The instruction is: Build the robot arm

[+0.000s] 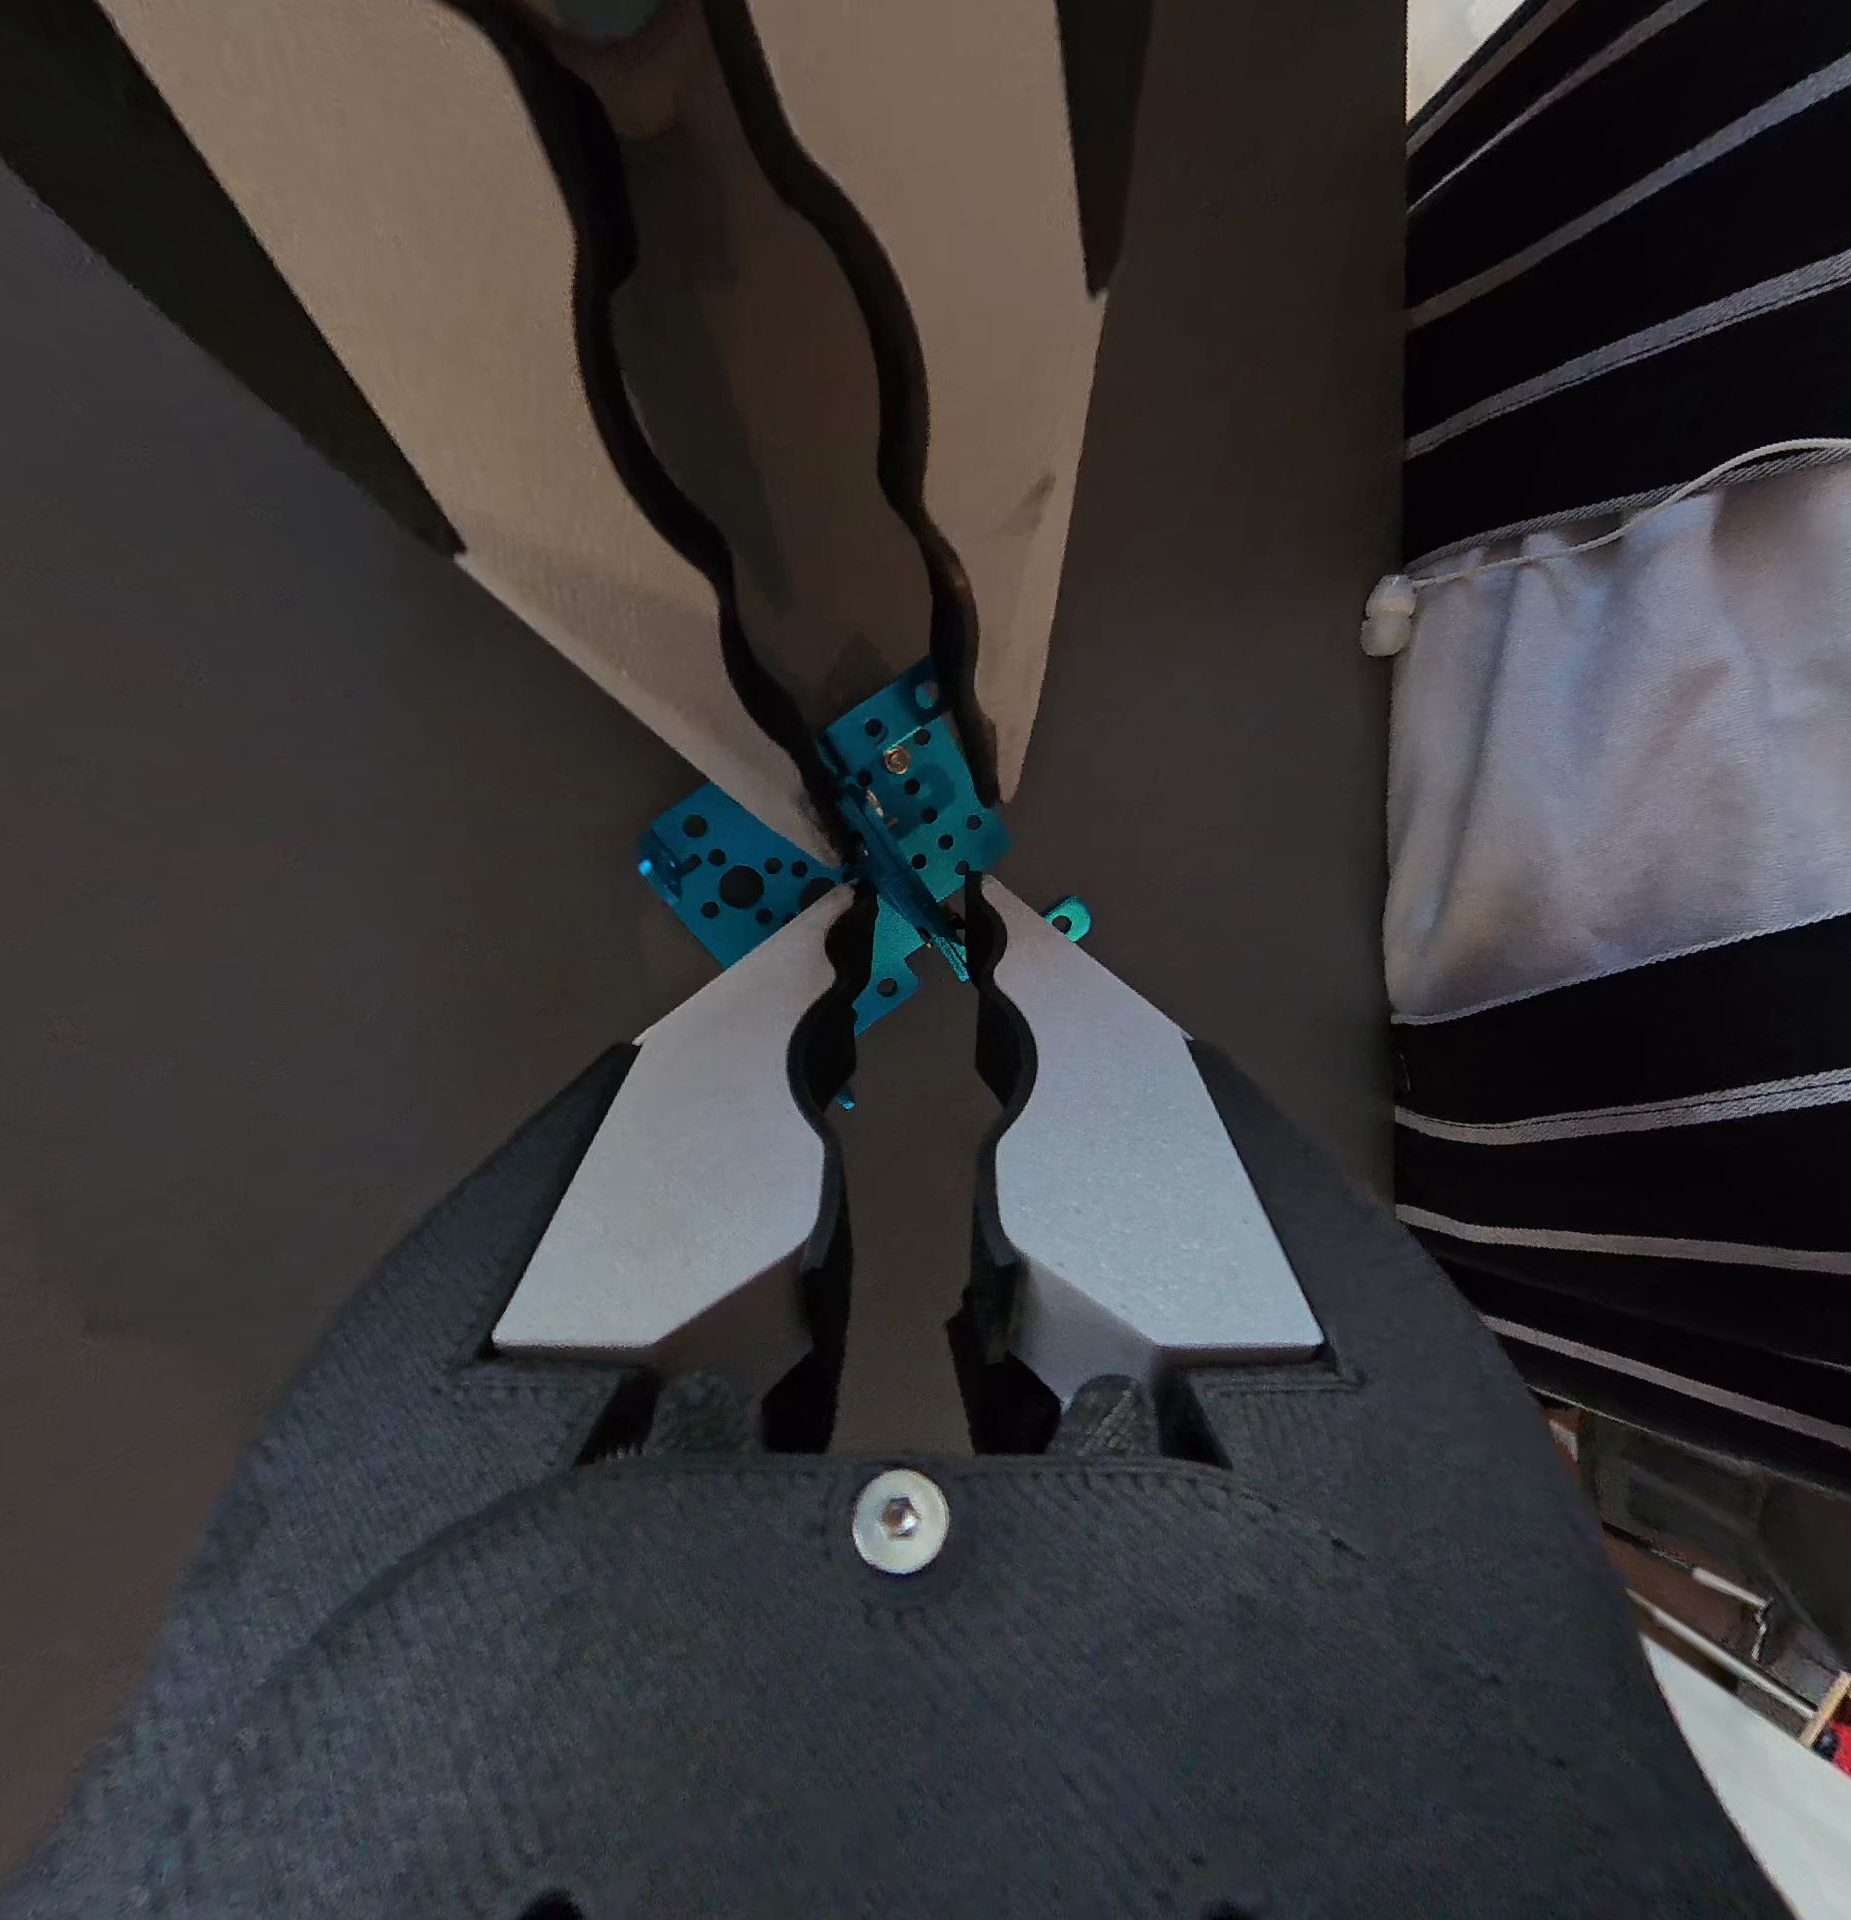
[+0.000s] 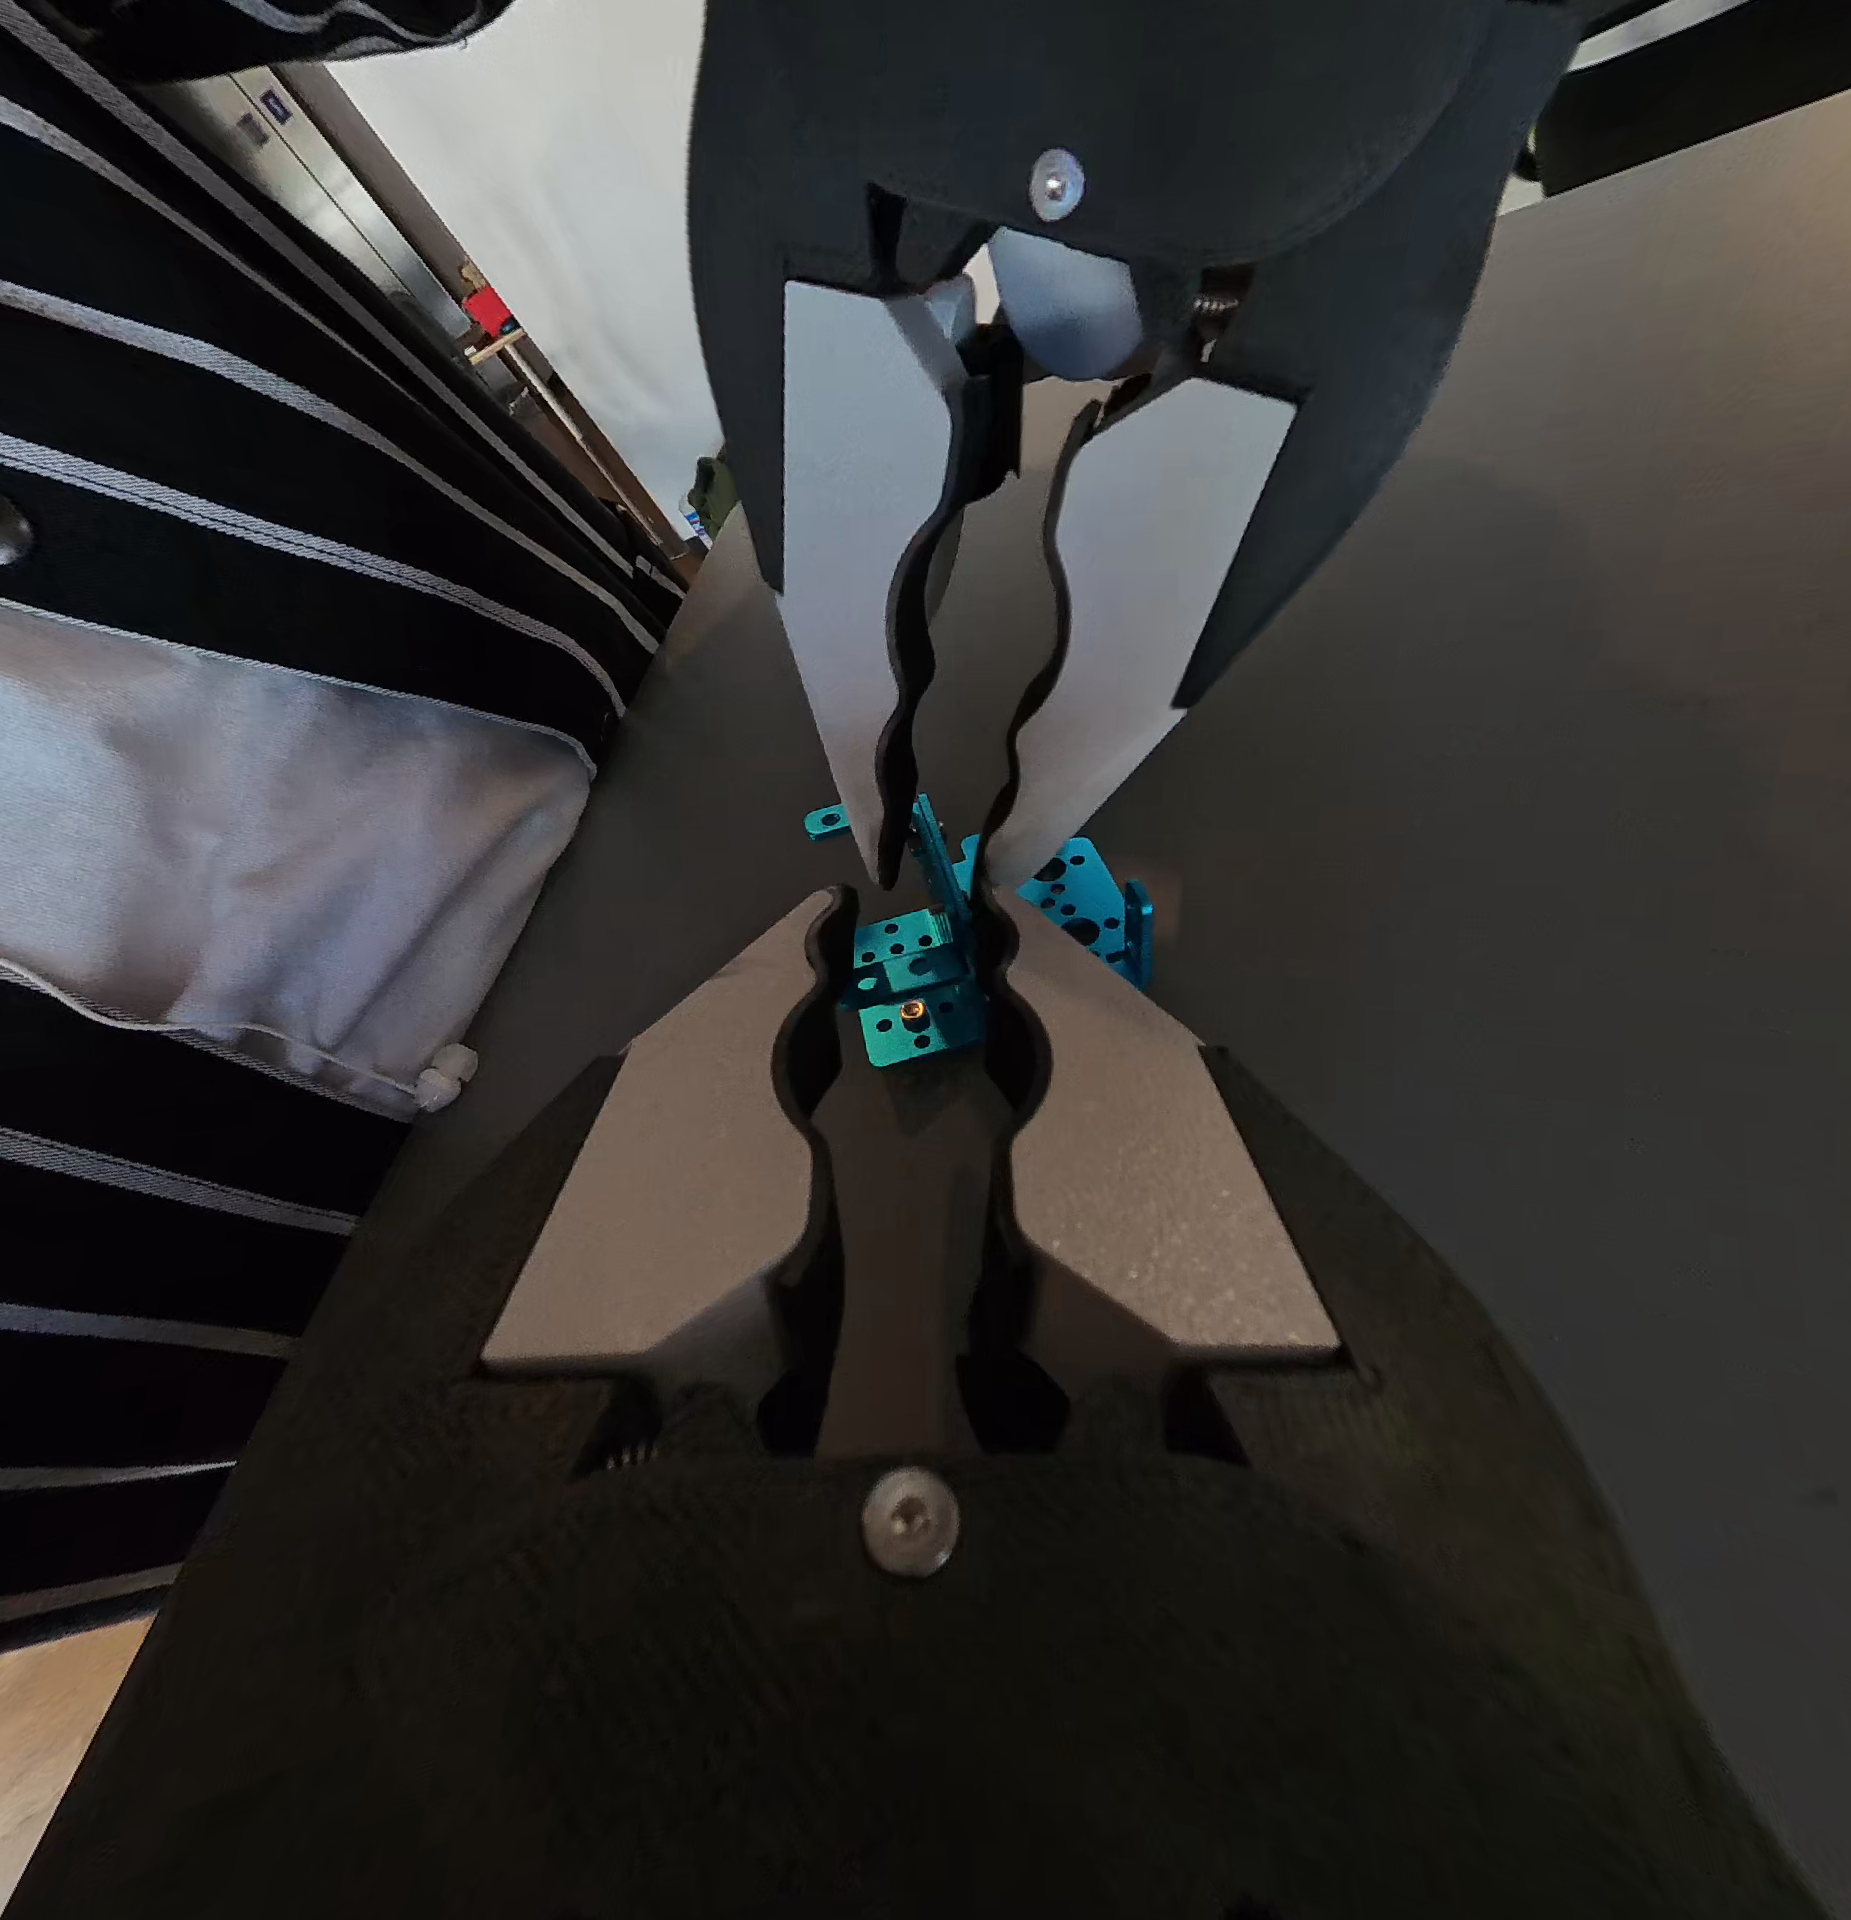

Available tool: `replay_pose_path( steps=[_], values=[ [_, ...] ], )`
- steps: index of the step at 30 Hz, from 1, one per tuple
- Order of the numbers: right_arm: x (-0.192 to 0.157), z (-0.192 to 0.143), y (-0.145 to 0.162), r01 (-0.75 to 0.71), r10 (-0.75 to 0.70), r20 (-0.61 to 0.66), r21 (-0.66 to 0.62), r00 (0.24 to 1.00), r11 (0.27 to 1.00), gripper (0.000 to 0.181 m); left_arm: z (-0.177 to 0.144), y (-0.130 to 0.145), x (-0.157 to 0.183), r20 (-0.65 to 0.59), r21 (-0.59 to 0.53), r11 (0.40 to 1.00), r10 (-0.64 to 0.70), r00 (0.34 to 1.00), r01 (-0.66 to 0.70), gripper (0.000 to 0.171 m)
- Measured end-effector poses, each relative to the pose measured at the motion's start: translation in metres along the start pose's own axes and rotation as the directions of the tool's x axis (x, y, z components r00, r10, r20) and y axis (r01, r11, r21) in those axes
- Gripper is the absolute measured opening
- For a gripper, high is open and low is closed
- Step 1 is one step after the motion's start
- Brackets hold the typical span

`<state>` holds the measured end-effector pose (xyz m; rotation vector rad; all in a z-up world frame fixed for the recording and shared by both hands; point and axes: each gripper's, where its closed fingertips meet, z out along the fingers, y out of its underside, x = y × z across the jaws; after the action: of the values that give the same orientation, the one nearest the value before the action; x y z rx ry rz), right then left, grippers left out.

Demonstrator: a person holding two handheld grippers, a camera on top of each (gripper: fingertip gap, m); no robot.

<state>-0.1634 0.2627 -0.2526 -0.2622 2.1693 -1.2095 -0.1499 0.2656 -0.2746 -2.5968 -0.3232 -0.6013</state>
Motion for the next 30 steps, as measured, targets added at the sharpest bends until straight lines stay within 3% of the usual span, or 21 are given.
replay_pose_path(
  steps=[12,19,30],
  values=[
    [-0.005,0.001,0.004,0.014,-0.014,0.015,-0.021,1.0,1.0,0.022,-0.001,-0.005,0.0,-0.039,0.072,0.996,-0.048,0.998,0.051,0.032],
    [-0.007,0.0,0.005,0.016,-0.016,0.022,-0.023,1.0,1.0,0.022,0.001,-0.011,-0.001,-0.021,0.099,0.995,-0.022,1.0,0.024,0.017],
    [-0.008,-0.003,0.007,0.019,-0.018,0.018,-0.032,1.0,0.999,0.022,0.0,-0.016,-0.004,0.025,0.129,0.992,-0.001,1.0,-0.002,0.013]
  ],
)
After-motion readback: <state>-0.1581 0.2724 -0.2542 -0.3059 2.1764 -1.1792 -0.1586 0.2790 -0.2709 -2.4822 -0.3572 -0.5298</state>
